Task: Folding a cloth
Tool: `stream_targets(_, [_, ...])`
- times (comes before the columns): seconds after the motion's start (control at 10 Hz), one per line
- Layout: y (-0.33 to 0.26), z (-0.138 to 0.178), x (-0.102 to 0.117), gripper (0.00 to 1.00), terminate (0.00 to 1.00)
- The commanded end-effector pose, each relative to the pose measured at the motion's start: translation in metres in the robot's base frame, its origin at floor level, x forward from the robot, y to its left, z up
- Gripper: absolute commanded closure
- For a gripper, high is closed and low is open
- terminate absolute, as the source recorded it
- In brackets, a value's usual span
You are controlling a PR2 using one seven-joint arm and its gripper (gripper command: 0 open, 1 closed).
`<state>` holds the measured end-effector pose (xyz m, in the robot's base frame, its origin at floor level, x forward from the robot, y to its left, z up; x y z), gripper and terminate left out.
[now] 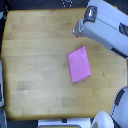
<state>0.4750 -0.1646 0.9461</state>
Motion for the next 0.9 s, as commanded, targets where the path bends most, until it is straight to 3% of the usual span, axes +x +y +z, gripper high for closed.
stream_targets(0.0, [-0.054, 0.055, 0.031, 0.0, 0.0])
stream_targets(0.3, [-0.12, 0.061, 0.059, 0.0, 0.0])
stream_targets(0.8, [-0.191, 0.064, 0.077, 0.0, 0.0])
